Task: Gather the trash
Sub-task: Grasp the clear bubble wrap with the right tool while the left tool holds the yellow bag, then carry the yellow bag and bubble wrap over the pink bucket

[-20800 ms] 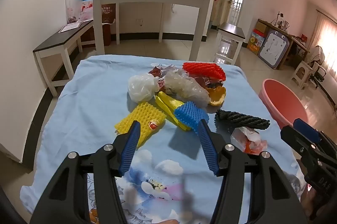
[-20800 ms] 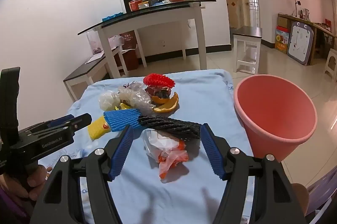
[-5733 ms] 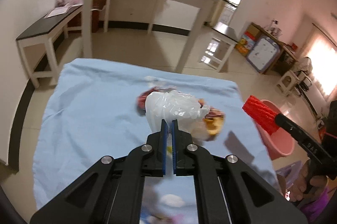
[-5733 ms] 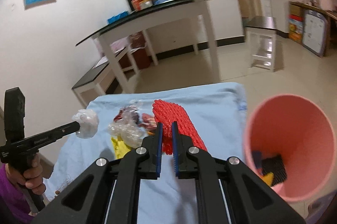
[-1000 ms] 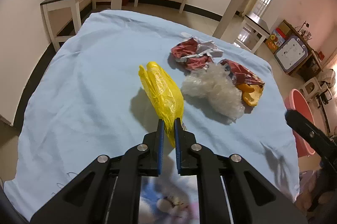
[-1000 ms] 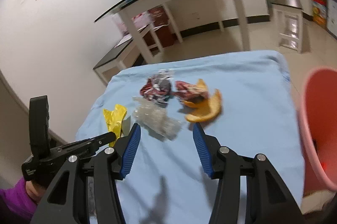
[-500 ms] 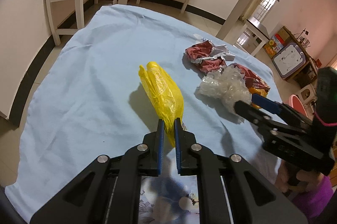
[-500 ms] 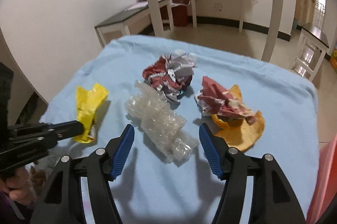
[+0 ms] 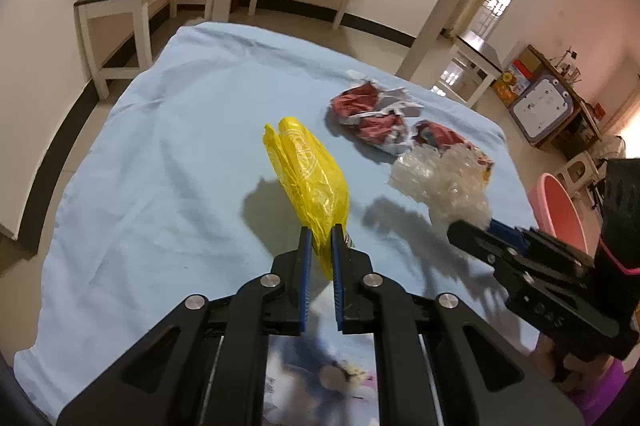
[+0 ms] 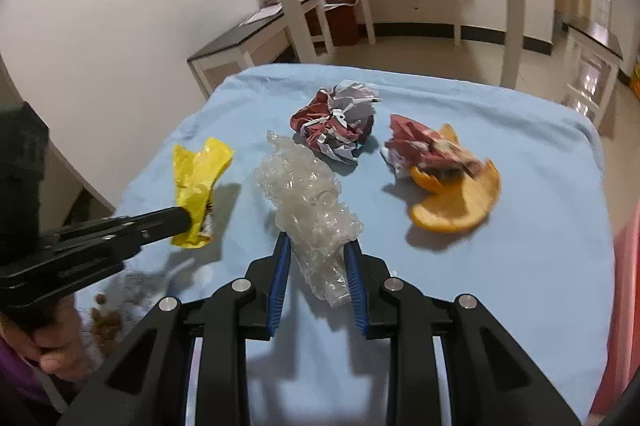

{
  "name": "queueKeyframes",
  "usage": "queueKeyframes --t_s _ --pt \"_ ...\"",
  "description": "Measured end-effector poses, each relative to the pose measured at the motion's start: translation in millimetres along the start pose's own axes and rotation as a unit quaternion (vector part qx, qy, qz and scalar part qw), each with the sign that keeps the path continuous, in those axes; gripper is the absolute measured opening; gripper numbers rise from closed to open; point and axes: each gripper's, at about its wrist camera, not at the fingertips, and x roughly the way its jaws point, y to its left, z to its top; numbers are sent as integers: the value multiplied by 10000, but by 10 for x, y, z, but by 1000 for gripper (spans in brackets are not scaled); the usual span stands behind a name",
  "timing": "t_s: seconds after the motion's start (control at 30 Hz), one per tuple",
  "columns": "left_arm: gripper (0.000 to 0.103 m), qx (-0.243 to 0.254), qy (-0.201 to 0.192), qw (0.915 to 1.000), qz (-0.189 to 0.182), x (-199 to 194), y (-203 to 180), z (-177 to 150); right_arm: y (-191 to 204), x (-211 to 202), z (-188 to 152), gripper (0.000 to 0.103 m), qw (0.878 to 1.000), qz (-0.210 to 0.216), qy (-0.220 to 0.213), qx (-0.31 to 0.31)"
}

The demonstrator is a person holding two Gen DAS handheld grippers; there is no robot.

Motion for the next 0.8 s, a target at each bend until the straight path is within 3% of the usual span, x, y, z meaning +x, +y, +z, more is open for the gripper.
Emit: queueKeyframes --t_s 0.4,0.8 --pt "9 625 -66 9974 -362 -70 -632 -26 -358 -795 -382 26 9945 -374 -552 805" --pt "9 1375 -47 9880 -701 -7 -1432 -70 -984 -1463 -656 27 9720 -1088 -1278 1643"
